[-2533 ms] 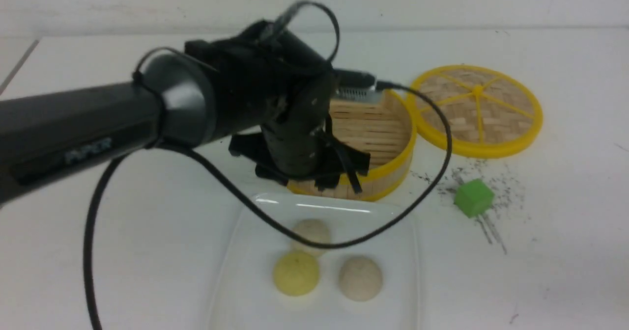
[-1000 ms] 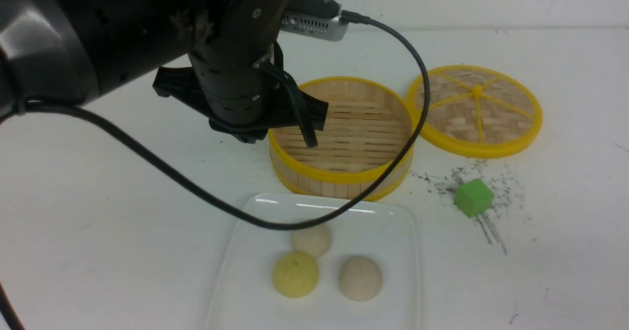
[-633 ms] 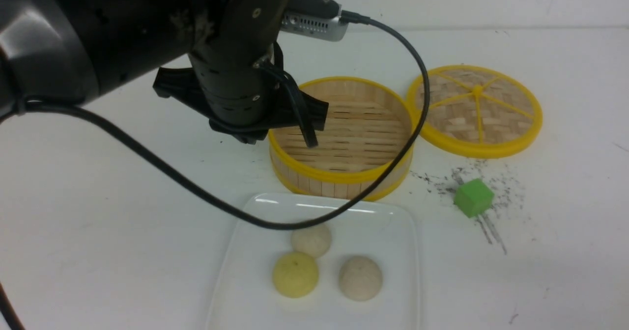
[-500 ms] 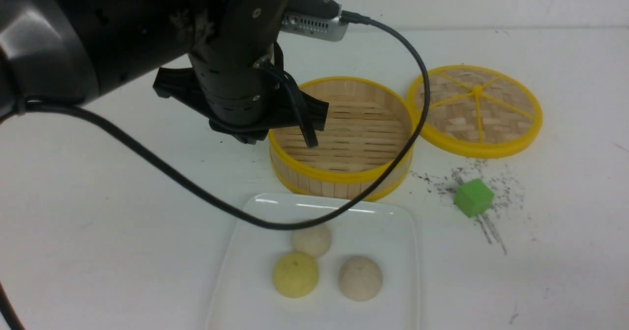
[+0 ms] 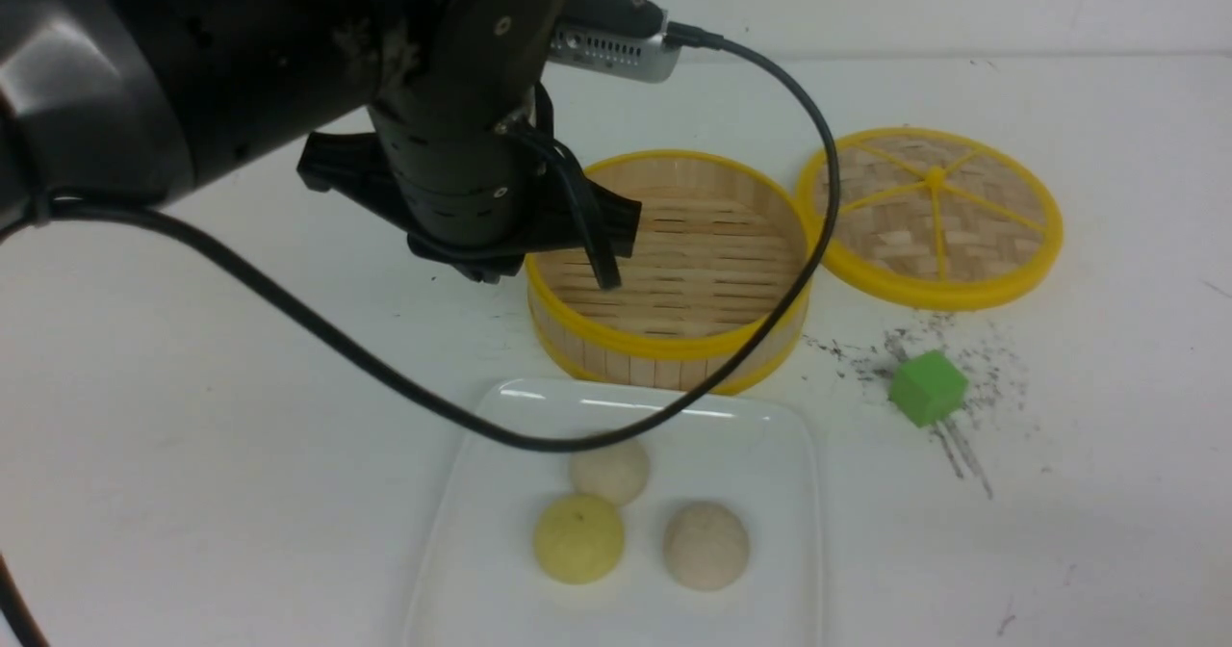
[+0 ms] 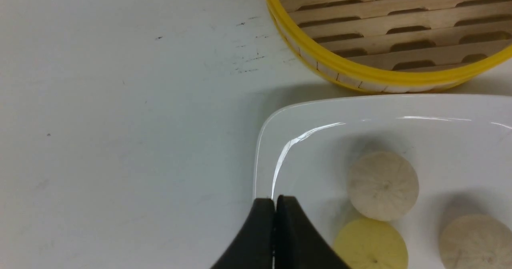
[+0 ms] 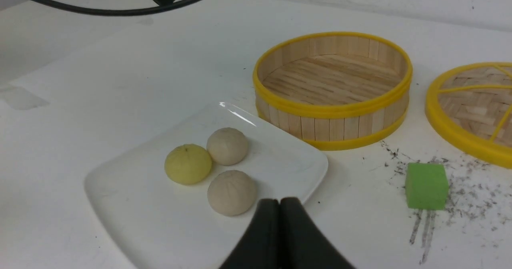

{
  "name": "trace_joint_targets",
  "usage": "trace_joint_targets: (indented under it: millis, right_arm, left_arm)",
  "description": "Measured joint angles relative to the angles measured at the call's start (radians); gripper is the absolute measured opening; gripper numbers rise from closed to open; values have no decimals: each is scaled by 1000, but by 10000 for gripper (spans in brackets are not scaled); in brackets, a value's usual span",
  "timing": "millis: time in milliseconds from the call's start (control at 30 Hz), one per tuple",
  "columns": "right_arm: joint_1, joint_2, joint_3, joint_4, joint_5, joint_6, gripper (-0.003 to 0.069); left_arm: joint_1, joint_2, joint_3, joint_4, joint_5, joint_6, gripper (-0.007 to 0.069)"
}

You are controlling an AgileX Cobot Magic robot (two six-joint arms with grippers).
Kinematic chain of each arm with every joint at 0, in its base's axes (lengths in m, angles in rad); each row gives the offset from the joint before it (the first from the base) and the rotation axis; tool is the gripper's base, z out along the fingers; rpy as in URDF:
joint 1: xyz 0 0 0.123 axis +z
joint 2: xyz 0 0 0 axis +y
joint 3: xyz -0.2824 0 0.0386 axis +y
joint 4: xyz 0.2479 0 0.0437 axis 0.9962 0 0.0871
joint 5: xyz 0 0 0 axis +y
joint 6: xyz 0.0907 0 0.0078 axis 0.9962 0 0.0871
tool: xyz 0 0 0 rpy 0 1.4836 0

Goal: Put the steamed buns into the plate on the white tablecloth.

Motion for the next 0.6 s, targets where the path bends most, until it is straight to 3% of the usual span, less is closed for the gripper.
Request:
trace_joint_targets:
  millis: [100,267,333,467,600]
  right_arm:
    - [-34,-39,23,3,-18,0,4]
    - [-206,-95,107,-8,-22,0,9]
    - [-342,-136,180,-30,-21,0,13]
    - [-488,-162,259,-61,-14,0,18]
    - [-556,-162,303,-64,-14,0,23]
  left_arm:
    - [0,0,0,6,0,0,27]
    - [0,0,0,14,0,0,32]
    - [0,0,0,17,0,0,33]
    - [0,-2,0,17,7,19,33]
    - [0,-23,0,17,22,61,34]
